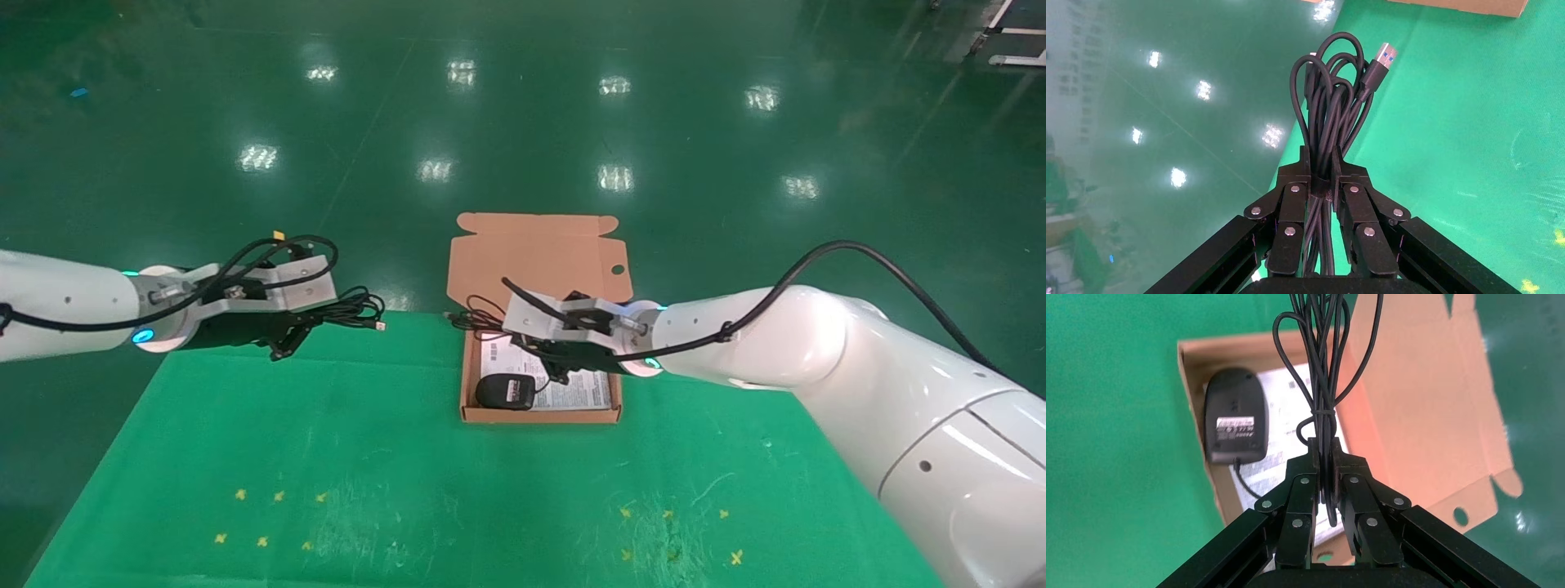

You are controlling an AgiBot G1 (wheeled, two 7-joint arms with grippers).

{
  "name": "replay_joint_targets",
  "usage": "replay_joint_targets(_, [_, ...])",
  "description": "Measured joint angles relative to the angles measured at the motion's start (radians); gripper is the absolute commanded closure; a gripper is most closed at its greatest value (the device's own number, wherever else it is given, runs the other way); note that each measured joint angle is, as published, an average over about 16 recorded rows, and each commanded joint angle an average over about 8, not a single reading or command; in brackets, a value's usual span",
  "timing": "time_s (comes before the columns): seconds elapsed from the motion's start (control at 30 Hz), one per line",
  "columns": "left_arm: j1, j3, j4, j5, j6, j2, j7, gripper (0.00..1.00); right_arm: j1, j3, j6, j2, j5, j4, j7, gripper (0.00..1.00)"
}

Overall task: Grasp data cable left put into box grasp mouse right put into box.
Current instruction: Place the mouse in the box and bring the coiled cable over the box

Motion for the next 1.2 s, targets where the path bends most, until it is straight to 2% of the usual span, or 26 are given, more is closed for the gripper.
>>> replay_joint_targets(0.13, [0.001,0.0,-0.003,0.002,0.0,-0.001,-0.002,1.0,0.004,-0.028,0.001,0.001,0.011,-0.028,0.013,0.09])
replay_joint_targets(0.17, [0.001,0.0,-0.003,0.002,0.001,-0.001,-0.003,1.0,0.005,-0.033,0.0,0.003,0.013,-0.03,0.014,0.0])
replay_joint_targets(0.4, [0.01,0.003,0.005,-0.011,-0.012,0.023,0.012,1.0,0.012,-0.049,-0.003,0.028,0.021,-0.022,0.022,0.0])
replay_joint_targets(0.63, [0.032,0.005,0.052,-0.057,-0.067,0.088,0.082,1.0,0.022,-0.046,-0.003,0.088,0.02,0.023,0.026,0.0])
replay_joint_targets(0.93, [0.06,0.0,0.193,-0.149,-0.188,0.219,0.25,1.0,0.041,-0.046,-0.005,0.202,-0.001,0.103,0.048,0.0])
replay_joint_targets(1.2, [0.067,-0.007,0.347,-0.237,-0.271,0.333,0.421,1.0,0.053,-0.053,-0.01,0.315,-0.04,0.2,0.106,0.0])
